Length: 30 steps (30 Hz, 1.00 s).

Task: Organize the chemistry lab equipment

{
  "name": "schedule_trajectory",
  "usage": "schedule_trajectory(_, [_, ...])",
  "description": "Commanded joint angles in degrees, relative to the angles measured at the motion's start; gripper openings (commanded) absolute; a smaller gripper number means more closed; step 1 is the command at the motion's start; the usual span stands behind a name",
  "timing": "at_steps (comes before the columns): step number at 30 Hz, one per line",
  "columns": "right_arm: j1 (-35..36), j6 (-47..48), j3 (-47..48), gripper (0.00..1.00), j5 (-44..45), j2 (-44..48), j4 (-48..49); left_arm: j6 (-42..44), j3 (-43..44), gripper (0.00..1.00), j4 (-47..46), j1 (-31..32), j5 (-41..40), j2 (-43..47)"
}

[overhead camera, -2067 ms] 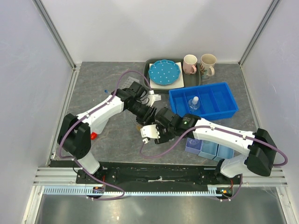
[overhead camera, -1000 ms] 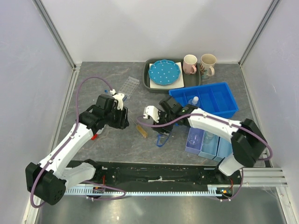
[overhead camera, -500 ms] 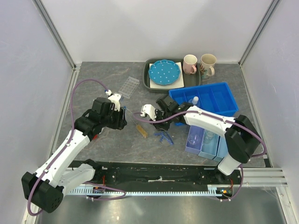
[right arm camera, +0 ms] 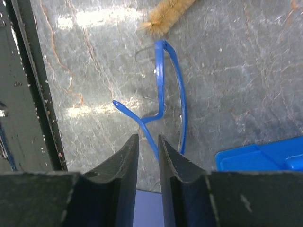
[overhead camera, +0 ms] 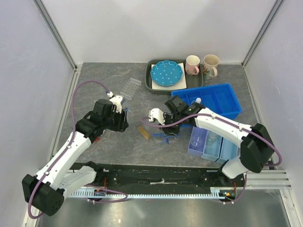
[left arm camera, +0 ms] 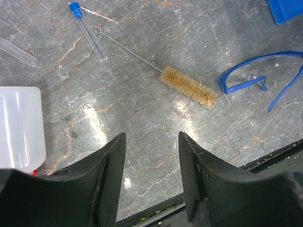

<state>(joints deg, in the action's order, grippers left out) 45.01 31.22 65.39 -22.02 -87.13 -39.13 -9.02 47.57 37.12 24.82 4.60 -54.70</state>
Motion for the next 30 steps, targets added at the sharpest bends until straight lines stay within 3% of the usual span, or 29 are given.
schedule_trajectory(1, [-0.2,2.8,-1.6,0.31,0.8,1.6,-5.1,-1.0,0.1,0.55,-2.1,-0.2,-0.2,0.4])
schedule_trajectory(14, [-0.5,2.8,3.0,0.29,4.1,-9.1,-3.3,-1.1,-0.1,0.55,-2.1,-0.1,-0.2,0.2])
schedule_trajectory(30, [-0.5,8.7,12.1,0.3,5.0,-17.8,-12.4,-1.1,-0.2,0.55,-2.1,-0.2,0.0,0.0])
